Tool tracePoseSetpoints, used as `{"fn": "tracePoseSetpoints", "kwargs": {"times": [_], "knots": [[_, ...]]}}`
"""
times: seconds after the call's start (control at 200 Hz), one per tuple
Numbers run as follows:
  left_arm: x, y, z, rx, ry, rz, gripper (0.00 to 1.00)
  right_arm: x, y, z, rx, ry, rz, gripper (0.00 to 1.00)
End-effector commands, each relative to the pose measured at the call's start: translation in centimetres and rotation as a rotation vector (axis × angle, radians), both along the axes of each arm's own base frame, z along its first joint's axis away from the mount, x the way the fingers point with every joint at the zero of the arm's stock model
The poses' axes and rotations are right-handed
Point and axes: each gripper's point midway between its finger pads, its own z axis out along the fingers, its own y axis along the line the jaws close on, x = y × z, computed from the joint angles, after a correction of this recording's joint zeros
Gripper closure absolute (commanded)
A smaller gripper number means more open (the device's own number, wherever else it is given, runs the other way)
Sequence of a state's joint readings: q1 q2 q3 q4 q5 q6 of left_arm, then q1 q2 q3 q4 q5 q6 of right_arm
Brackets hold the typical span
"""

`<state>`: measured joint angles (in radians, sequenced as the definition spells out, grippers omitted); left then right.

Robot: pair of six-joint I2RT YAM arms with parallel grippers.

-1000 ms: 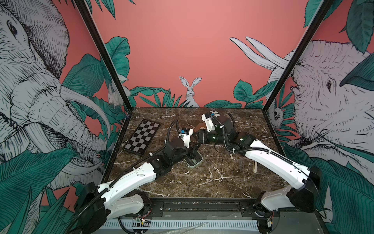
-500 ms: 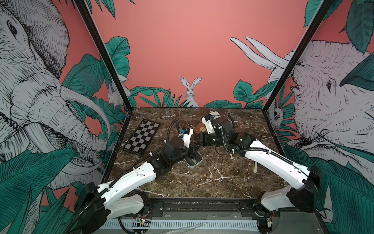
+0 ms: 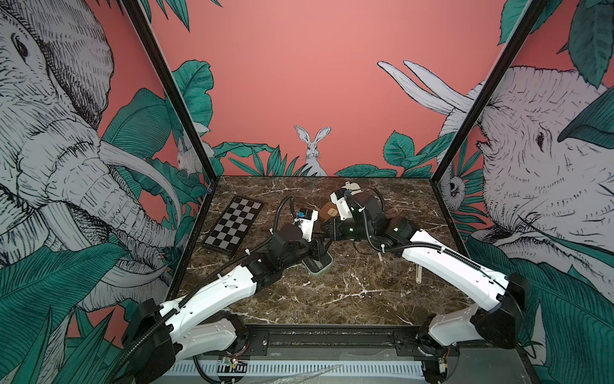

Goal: Organize nail clipper sets
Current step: Pick up the nail clipper from the center of the board, then place the nail clipper in the storage box.

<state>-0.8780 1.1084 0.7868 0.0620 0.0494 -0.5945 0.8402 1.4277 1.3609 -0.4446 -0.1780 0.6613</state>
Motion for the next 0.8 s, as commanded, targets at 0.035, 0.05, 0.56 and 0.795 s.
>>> {"fn": "tracePoseSetpoints", "kwargs": {"times": [0.035,0.05,0.56,0.795], "knots": [[0.2,2.4,1.7,0.035,-0.044,0.082,0.36,1.2,-0.5,1.7,0.008,-0.035,0.001,0.88],[0.2,2.7,1.7,0.043,-0.048,0.09,0.36,1.4,-0.7,1.6,0.004,-0.033,-0.001,0.88],[6.0,18.0,-6.1,0.048,0.32,0.435,0.39,1.7,1.5,-13.9,-0.465,0.159,0.297,0.92],[7.8,17.8,-7.5,0.049,0.358,0.41,0.42,1.1,2.4,-17.5,-0.591,0.185,0.337,0.91]]}}
